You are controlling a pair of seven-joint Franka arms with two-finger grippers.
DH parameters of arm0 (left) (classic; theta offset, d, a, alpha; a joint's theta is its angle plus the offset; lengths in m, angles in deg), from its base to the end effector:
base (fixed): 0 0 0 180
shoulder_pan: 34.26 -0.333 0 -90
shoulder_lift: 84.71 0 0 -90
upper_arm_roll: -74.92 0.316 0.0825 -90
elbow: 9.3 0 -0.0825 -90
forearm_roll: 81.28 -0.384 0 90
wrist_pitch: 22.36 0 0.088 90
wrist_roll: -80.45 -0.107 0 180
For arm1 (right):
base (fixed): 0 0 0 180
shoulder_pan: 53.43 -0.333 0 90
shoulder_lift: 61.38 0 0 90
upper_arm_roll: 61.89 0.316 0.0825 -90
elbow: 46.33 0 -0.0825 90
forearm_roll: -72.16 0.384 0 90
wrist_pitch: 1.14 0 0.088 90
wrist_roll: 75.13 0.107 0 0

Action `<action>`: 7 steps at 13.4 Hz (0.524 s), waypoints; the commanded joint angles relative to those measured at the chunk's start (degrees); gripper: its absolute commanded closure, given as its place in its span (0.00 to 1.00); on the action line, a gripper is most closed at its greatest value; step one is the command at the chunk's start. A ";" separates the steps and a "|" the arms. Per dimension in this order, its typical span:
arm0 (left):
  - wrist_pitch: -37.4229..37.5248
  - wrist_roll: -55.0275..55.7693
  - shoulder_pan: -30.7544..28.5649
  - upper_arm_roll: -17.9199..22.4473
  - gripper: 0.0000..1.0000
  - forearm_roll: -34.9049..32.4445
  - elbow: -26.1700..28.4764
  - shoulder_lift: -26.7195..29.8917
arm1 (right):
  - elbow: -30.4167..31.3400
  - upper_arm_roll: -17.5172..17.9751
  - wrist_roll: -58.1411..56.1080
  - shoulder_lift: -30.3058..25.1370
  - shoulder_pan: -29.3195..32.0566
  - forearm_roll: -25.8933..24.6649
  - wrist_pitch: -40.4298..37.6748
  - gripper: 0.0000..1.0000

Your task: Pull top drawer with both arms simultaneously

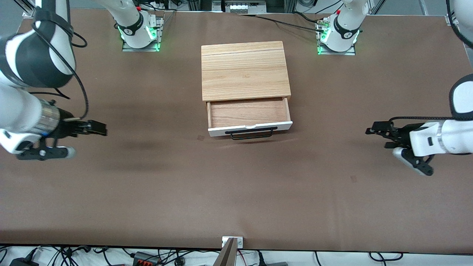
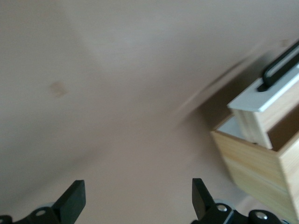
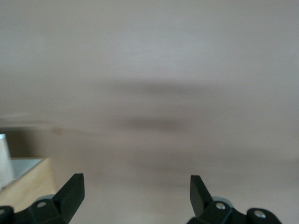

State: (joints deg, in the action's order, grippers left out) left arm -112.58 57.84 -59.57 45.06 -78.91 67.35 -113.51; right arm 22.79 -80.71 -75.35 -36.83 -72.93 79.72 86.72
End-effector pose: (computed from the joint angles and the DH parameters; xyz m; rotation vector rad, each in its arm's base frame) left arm 0.6677 0.0099 0.4572 2.7497 -0.6149 -0.2166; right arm 0.6652 0.0690 0.5393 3.1347 0.0591 -0.1264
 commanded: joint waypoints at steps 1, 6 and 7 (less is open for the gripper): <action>3.45 4.05 -1.31 0.41 0.00 -2.63 0.43 6.28 | 2.95 9.64 0.66 -5.64 9.60 -5.00 2.38 0.00; 7.07 8.61 -1.41 -0.29 0.00 -12.65 0.34 10.43 | 9.71 16.98 0.75 -11.80 19.23 -7.48 4.42 0.00; 7.42 13.07 -1.41 0.06 0.00 -12.74 0.34 12.00 | 9.46 16.80 0.66 -11.89 19.15 -7.65 3.90 0.00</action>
State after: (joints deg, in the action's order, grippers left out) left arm -105.75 65.56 -60.98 45.21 -89.67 66.97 -103.35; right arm 28.83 -65.70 -75.36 -45.90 -54.55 73.40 89.90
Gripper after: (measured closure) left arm 0.000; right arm 0.000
